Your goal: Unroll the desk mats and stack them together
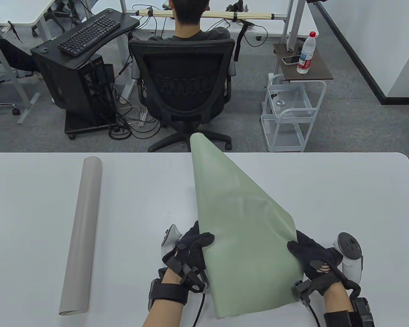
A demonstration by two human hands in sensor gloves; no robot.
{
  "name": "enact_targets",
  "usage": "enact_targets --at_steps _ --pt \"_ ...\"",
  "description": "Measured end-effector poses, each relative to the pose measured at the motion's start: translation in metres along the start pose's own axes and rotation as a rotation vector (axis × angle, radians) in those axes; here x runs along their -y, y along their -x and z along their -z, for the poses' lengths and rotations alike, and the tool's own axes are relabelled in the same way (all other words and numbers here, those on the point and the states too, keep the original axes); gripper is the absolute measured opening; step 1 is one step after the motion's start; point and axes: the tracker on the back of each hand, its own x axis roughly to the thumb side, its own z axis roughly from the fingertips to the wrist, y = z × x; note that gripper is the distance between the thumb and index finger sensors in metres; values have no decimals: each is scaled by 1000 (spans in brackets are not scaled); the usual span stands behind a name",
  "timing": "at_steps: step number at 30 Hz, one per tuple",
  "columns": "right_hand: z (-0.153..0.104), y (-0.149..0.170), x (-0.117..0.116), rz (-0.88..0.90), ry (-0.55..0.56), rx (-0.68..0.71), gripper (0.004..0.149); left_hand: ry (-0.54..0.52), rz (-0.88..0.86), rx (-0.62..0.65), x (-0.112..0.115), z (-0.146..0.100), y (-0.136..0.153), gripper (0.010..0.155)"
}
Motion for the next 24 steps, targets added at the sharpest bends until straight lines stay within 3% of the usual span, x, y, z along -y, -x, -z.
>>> enact_targets --at_steps 4,7,12,24 --pt "-1 -2 1 -10 7 6 48 5 -11 12 -1 -2 -1 91" --pt "-1 -2 2 4 8 7 48 -64 -2 -16 -4 -4 0 89" --pt "0 -1 -2 6 -10 9 48 -62 -24 -21 -3 -2 4 76" --pt "2 8 8 3 19 -34 47 -25 -35 -5 -5 -1 9 88"
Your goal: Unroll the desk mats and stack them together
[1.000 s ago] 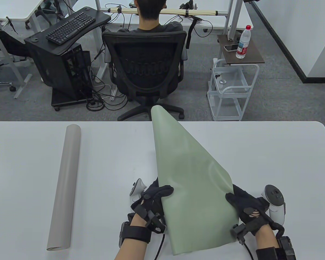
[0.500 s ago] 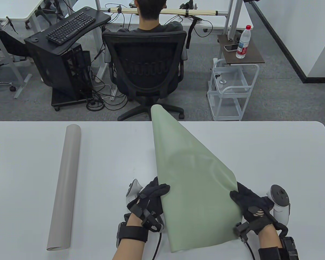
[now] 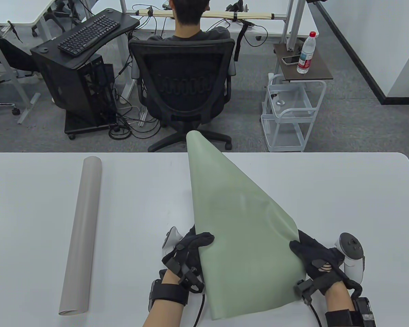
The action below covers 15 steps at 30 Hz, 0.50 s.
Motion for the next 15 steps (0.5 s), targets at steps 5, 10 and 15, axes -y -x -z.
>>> enact_targets --at_steps 5,10,15 --pt "-1 -3 4 -10 -4 15 47 -19 46 -5 -2 -1 -1 89" --pt "-3 -5 9 12 19 22 47 -36 67 -8 -5 -2 -3 91" --pt "-3 -5 10 18 23 20 47 -47 19 -2 -9 -2 -1 96"
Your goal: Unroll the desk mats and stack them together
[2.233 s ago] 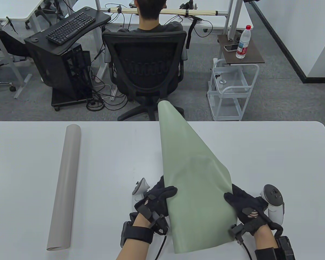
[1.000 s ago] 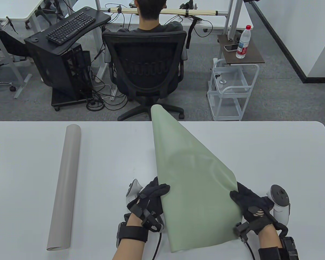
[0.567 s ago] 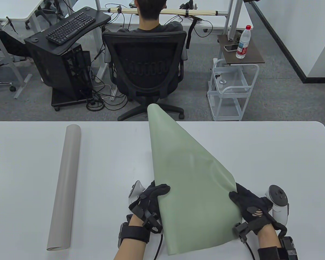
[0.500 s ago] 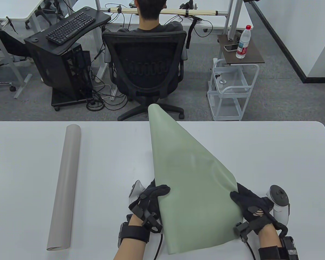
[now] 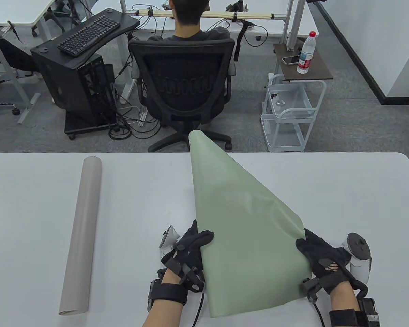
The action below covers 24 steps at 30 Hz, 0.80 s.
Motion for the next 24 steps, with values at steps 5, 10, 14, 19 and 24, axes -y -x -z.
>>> enact_targets --at_steps 5,10,14,19,24 --pt "1 0 -1 -6 -4 0 47 22 -32 -18 -2 2 3 83" --pt "1 2 -2 -4 -24 -8 47 63 -30 11 0 3 -1 76" --pt "1 2 -4 -25 -17 -16 47 75 -15 52 -2 3 -4 85" --pt "2 3 -2 -21 -15 -19 47 68 -10 59 -3 1 -6 88" --pt "-1 3 6 -14 18 -19 47 87 -43 82 -4 -2 -10 88"
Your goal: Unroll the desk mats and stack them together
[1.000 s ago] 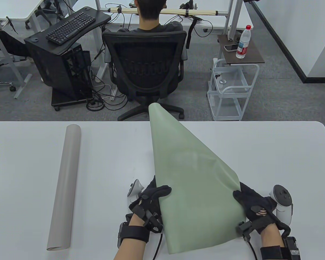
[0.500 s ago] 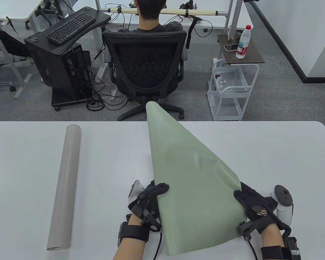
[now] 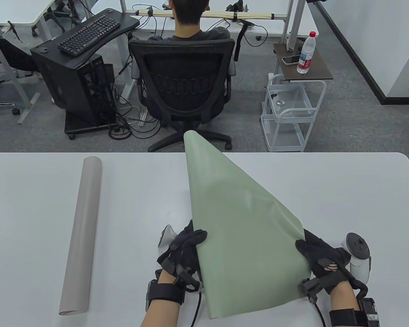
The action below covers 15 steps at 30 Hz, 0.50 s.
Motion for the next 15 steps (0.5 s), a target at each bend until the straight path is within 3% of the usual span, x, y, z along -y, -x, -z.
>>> enact_targets --at_steps 10,15 --pt "-1 -1 0 7 2 0 47 -54 10 -19 -6 -1 4 98" --pt "-1 0 2 -37 35 -14 46 -62 75 -88 -1 1 5 82"
